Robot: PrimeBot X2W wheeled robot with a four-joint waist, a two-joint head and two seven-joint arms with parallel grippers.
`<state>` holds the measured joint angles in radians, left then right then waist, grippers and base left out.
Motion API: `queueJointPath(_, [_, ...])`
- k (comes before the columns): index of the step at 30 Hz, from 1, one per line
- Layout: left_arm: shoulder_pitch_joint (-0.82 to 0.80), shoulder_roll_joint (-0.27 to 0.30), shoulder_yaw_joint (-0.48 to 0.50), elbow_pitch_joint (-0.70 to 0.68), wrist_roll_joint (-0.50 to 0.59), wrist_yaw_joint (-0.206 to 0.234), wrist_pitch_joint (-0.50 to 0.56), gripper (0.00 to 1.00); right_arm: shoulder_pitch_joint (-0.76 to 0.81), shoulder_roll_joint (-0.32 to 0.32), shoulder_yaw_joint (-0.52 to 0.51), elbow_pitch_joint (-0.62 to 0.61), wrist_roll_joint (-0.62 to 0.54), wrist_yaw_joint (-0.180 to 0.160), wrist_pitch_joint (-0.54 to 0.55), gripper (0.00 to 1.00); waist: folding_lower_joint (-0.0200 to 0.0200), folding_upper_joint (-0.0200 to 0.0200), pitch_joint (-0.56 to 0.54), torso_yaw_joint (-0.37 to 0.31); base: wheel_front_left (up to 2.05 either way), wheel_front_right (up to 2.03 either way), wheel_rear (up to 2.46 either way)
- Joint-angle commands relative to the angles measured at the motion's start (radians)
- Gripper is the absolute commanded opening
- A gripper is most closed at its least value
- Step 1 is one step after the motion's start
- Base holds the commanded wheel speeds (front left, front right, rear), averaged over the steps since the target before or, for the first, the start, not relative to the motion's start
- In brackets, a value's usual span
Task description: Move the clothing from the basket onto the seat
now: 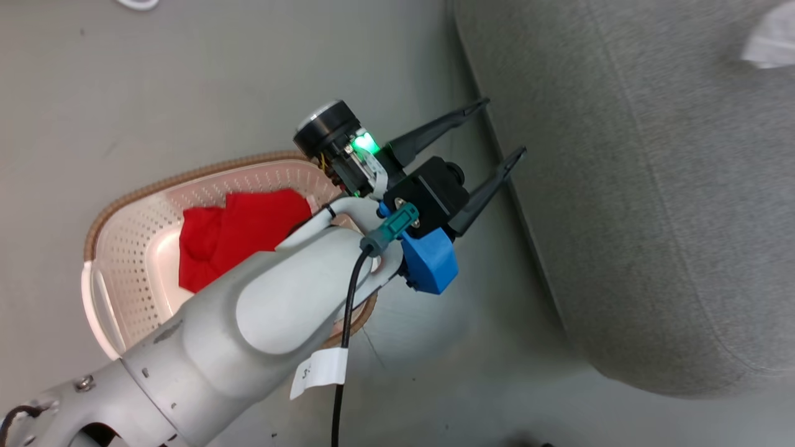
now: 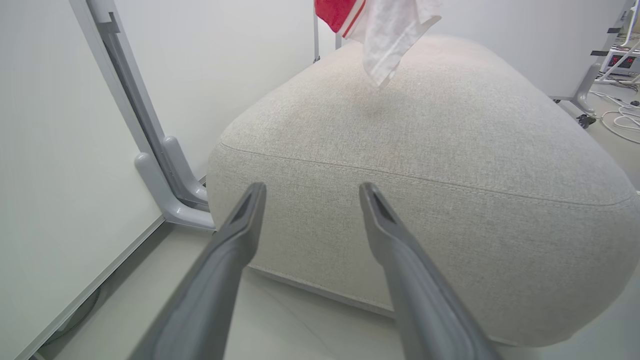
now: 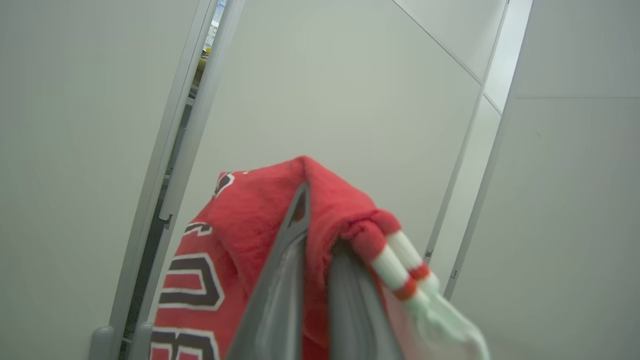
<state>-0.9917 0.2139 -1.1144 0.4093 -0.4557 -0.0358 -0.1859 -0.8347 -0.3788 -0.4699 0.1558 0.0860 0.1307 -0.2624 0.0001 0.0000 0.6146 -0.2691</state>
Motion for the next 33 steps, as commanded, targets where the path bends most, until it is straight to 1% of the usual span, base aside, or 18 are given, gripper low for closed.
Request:
queueJointPath(1, [-0.019,0.009,0.004,-0.009,0.007,0.005,0.004,1.0,-0.018,-0.017,-0.007,0.022,0.001,0.0,-0.004,0.0,-0.0001,0.0,0.048,0.02,0.0,0.0,0.0])
queueJointPath(5, [-0.041,0.029,0.011,-0.032,0.016,0.012,0.009,1.0,-0.047,-0.056,-0.029,0.097,-0.001,0.0,-0.004,0.0,-0.0001,0.0,0.096,0.028,0.0,0.0,0.0])
queueJointPath(9, [-0.054,0.041,0.012,-0.049,0.02,0.018,0.012,1.0,-0.043,-0.059,-0.04,0.191,-0.015,0.0,-0.004,0.0,-0.0001,0.0,0.13,0.039,0.0,0.0,0.0])
queueJointPath(13, [-0.059,0.05,0.014,-0.059,0.022,0.025,0.008,1.0,-0.015,-0.031,-0.053,0.274,-0.02,0.0,-0.004,0.0,-0.0001,0.0,0.145,0.042,0.0,0.0,0.0])
queueJointPath(21, [-0.061,0.063,0.013,-0.067,0.017,0.034,0.012,1.0,0.049,0.04,-0.043,0.391,-0.038,0.0,-0.004,0.0,-0.0001,0.0,0.146,0.033,0.0,0.0,0.0])
queueJointPath(27, [-0.057,0.072,0.01,-0.074,0.013,0.038,0.016,1.0,0.046,0.068,-0.038,0.466,-0.039,0.0,-0.004,0.0,-0.0001,0.0,0.142,0.024,0.0,0.0,0.0])
queueJointPath(28, [-0.055,0.073,0.008,-0.074,0.012,0.038,0.015,1.0,0.037,0.072,-0.04,0.469,-0.043,0.0,-0.004,0.38,-0.0001,0.0,0.14,0.022,0.0,0.0,0.0])
queueJointPath(29, [-0.053,0.074,0.007,-0.074,0.011,0.039,0.015,1.0,0.033,0.08,-0.042,0.47,-0.042,0.0,-0.004,1.0,-0.0001,0.0,0.137,0.022,0.0,0.0,0.0])
queueJointPath(33, [-0.039,0.065,0.007,-0.068,0.005,0.045,0.0,1.0,0.087,0.105,-0.063,0.436,-0.027,0.0,-0.004,1.0,-0.0001,0.0,0.112,0.018,0.0,0.0,0.0])
